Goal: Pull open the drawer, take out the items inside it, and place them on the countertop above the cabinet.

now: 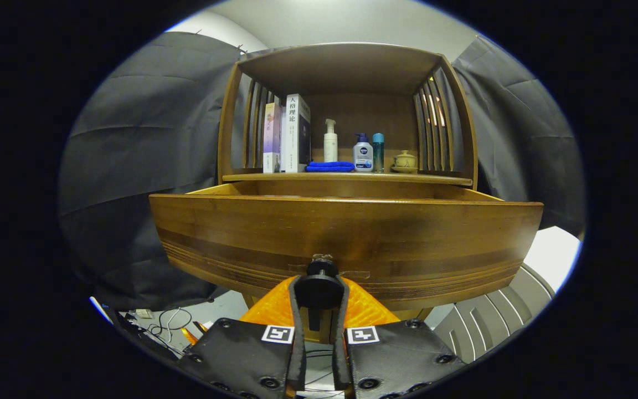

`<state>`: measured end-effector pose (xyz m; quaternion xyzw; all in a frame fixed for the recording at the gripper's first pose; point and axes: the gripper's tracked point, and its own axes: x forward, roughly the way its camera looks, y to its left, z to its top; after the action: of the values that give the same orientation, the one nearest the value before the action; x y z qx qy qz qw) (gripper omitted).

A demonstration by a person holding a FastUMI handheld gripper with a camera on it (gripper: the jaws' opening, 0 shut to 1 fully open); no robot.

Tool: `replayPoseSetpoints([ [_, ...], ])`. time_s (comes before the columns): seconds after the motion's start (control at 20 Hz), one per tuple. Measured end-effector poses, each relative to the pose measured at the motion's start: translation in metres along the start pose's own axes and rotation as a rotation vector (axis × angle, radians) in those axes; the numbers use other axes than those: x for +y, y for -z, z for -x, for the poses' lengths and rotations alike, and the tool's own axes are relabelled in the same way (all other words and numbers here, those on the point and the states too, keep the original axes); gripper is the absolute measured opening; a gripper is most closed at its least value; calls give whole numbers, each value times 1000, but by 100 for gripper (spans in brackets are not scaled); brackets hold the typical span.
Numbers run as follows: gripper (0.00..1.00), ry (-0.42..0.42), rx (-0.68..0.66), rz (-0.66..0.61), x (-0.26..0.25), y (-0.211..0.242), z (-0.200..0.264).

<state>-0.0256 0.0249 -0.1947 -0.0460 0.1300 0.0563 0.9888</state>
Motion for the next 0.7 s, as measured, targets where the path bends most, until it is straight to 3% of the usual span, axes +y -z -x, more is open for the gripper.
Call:
replayPoseSetpoints([
  [0.7, 21, -64, 37, 49, 10, 16, 38],
])
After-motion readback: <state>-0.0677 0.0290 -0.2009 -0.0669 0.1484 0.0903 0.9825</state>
